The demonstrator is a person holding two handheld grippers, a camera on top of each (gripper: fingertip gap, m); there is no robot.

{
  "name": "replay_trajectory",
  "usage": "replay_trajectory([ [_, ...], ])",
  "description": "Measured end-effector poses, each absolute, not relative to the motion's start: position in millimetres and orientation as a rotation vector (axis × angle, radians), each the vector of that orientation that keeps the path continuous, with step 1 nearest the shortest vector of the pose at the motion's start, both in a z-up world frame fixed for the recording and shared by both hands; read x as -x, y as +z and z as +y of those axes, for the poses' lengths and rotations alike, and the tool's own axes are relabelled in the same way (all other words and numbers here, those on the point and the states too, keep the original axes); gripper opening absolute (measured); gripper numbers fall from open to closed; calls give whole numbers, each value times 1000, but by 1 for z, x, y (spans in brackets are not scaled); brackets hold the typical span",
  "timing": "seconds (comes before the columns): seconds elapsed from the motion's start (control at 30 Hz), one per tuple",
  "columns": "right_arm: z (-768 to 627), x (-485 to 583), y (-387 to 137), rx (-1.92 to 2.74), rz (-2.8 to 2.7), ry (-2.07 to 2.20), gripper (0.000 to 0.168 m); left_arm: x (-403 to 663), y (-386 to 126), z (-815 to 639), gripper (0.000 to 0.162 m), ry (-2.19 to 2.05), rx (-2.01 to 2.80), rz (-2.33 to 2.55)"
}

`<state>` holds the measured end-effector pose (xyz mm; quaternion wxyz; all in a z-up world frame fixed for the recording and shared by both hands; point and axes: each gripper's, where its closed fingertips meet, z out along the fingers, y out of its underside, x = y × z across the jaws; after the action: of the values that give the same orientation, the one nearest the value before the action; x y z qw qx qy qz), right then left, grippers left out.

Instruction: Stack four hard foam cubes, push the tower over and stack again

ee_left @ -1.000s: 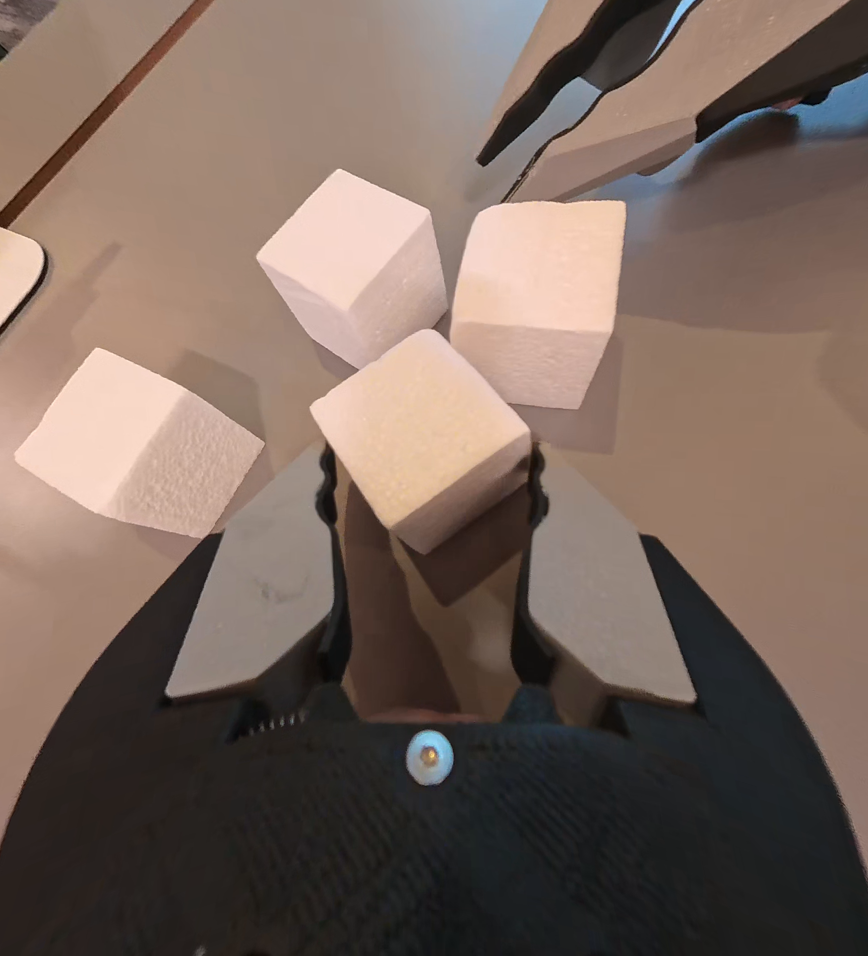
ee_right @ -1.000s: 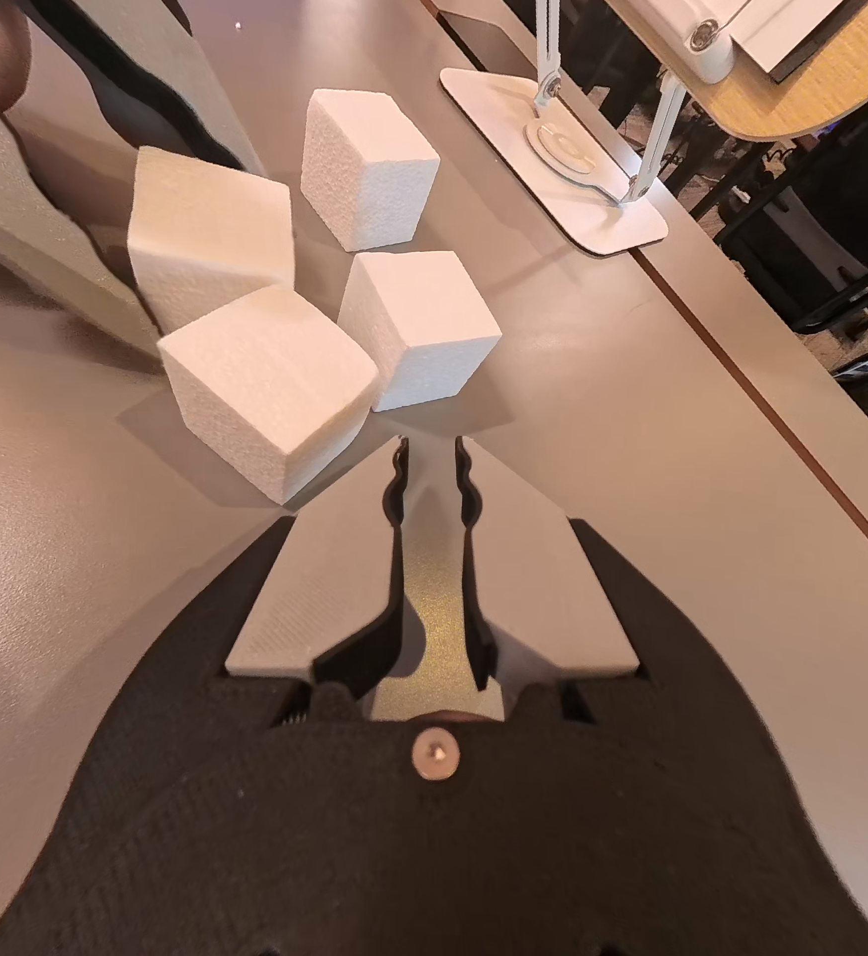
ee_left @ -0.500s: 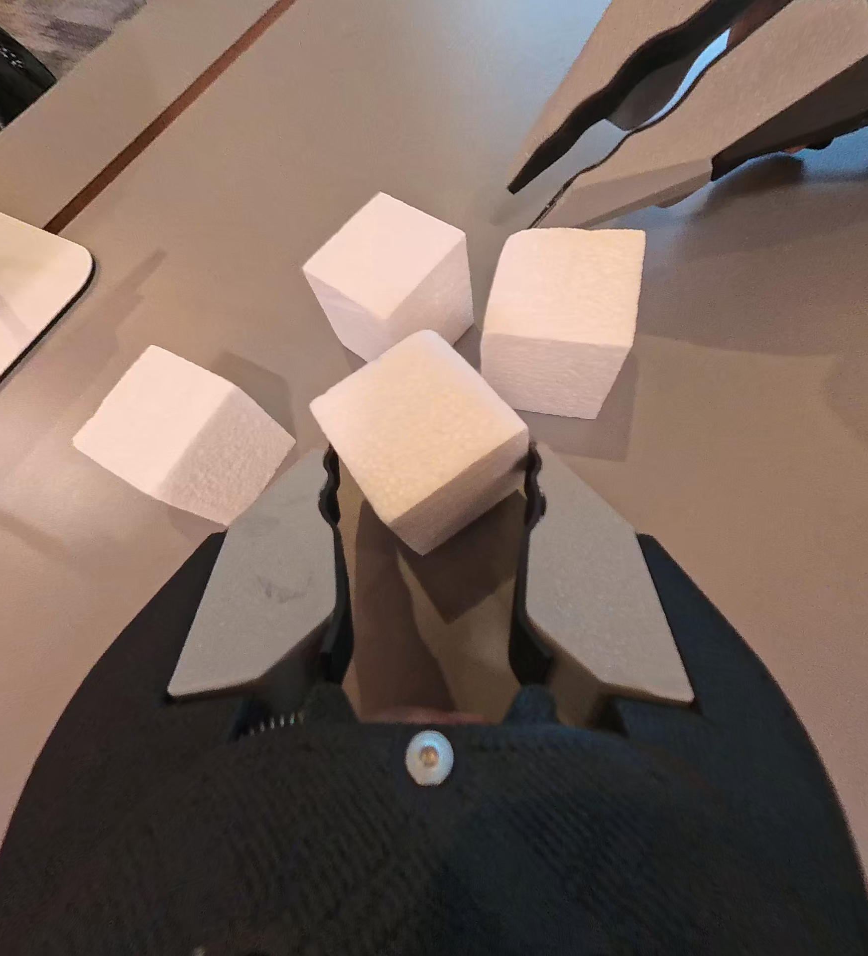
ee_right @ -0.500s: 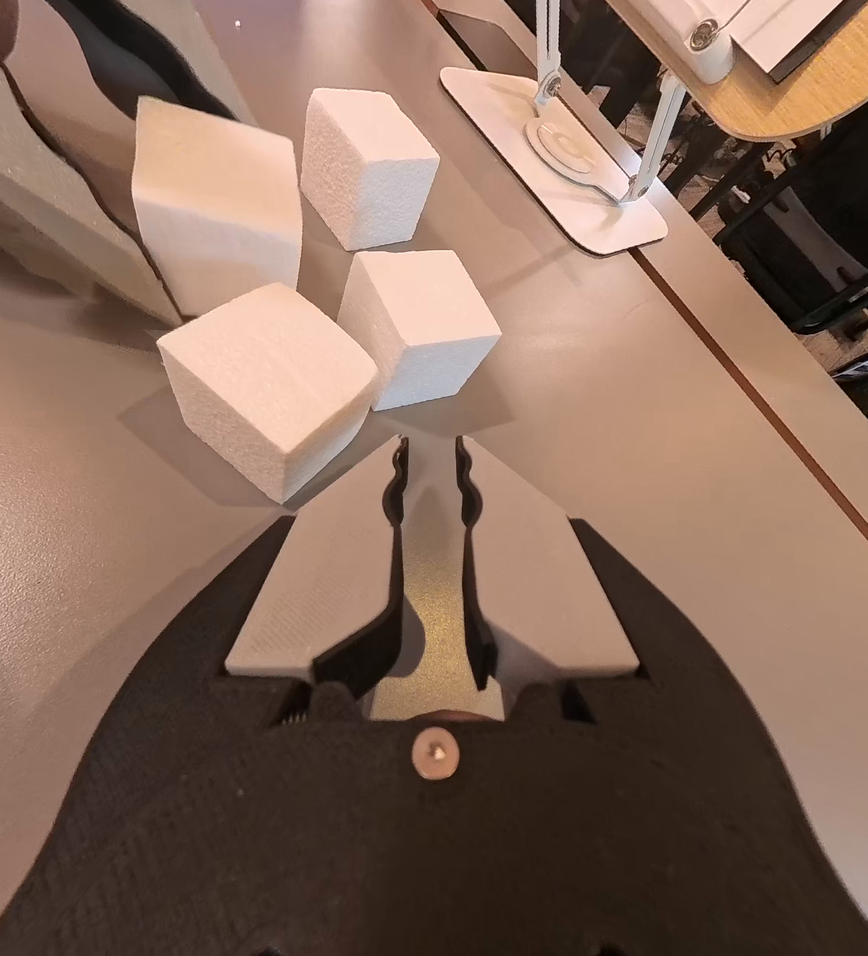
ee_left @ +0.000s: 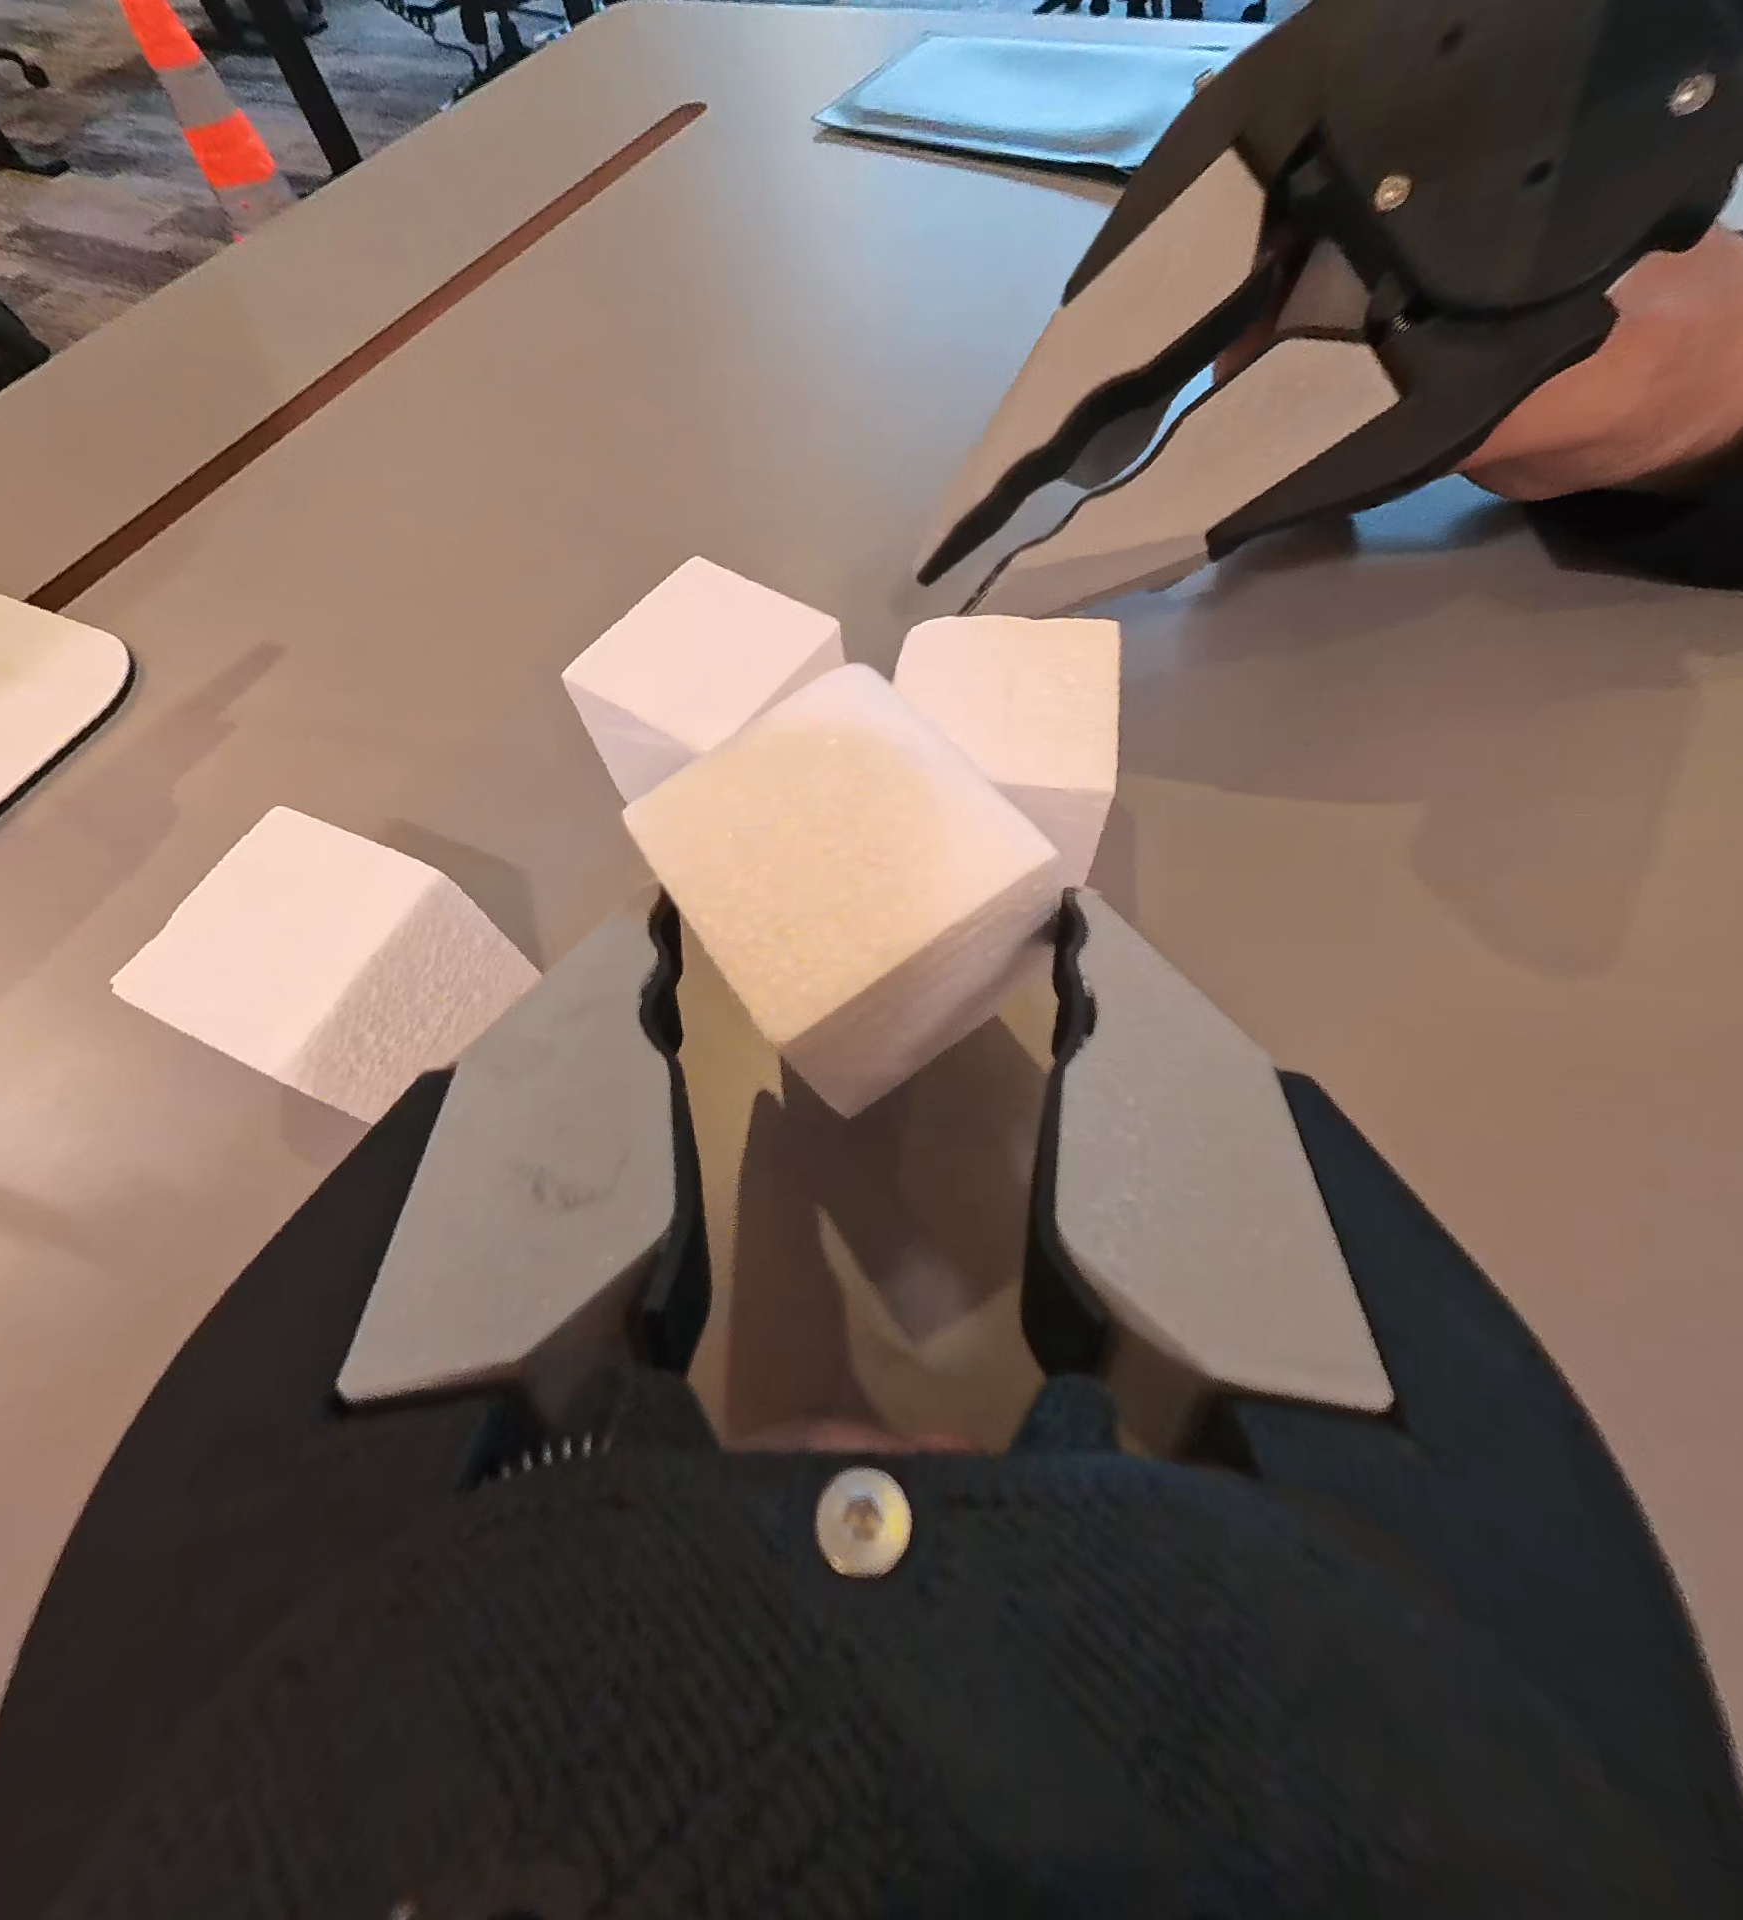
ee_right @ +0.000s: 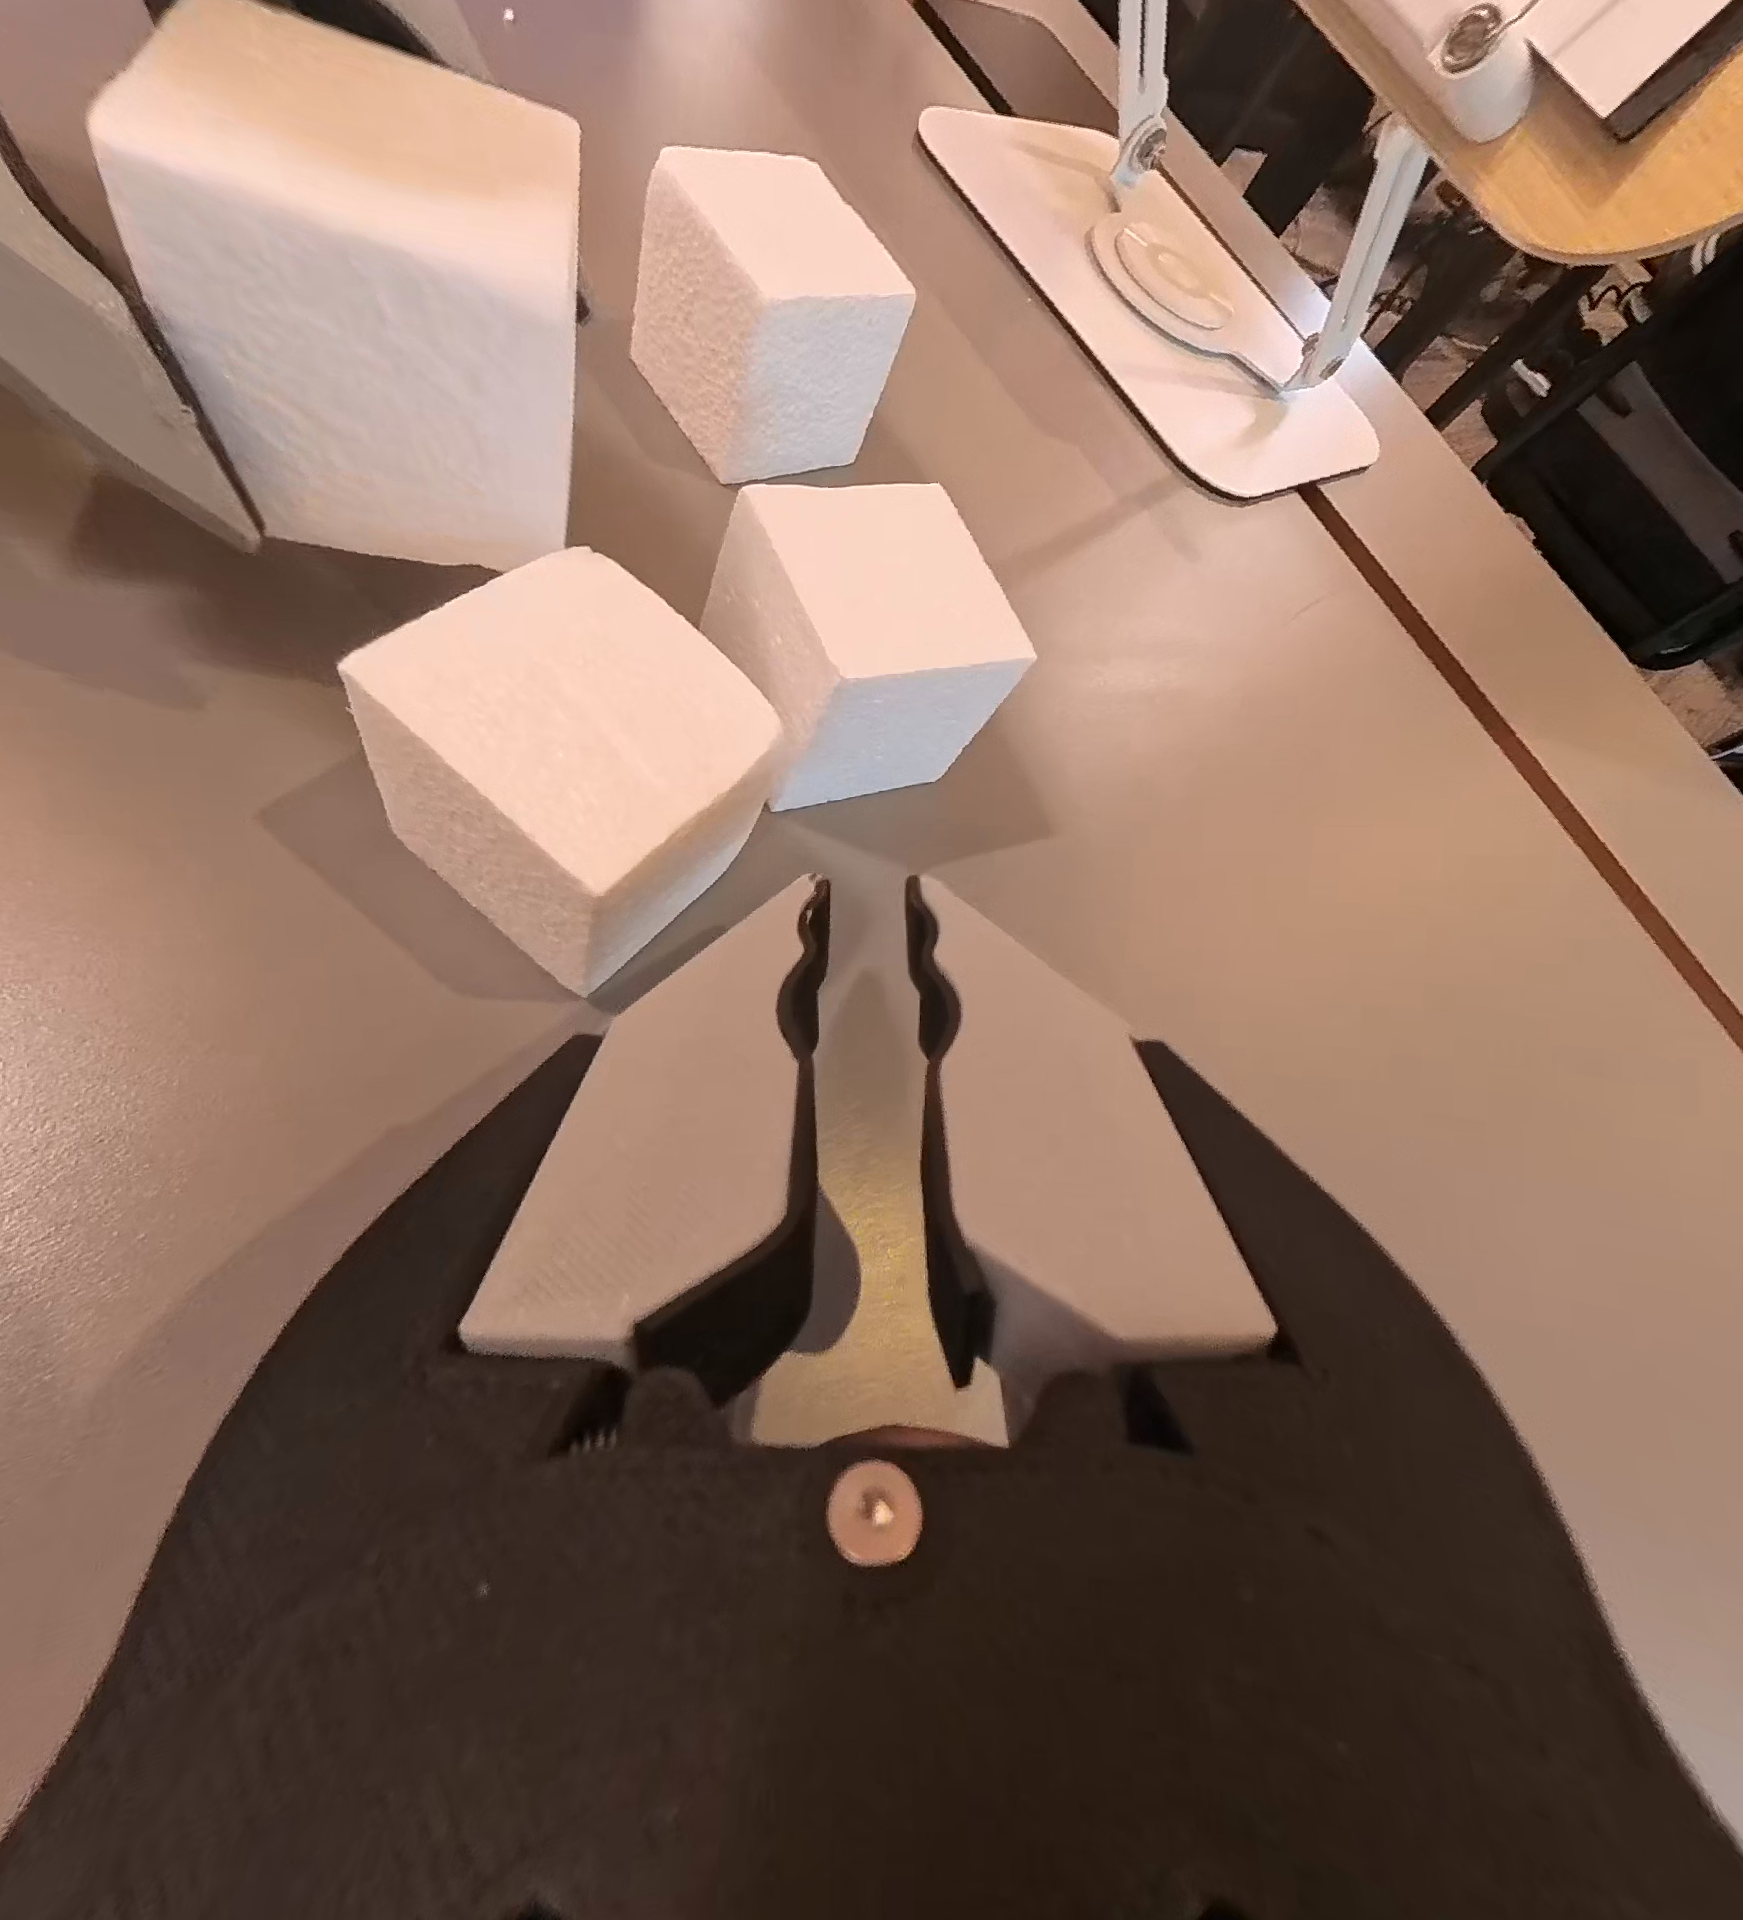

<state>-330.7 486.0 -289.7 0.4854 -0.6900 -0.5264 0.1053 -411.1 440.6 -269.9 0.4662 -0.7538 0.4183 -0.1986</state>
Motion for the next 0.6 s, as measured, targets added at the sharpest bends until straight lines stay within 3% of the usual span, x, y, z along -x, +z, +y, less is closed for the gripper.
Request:
replay_trajectory([
  [0.6,475,345,-299,1671,-1363,253,13,394,-228,414,71,-700,1652,1175],
])
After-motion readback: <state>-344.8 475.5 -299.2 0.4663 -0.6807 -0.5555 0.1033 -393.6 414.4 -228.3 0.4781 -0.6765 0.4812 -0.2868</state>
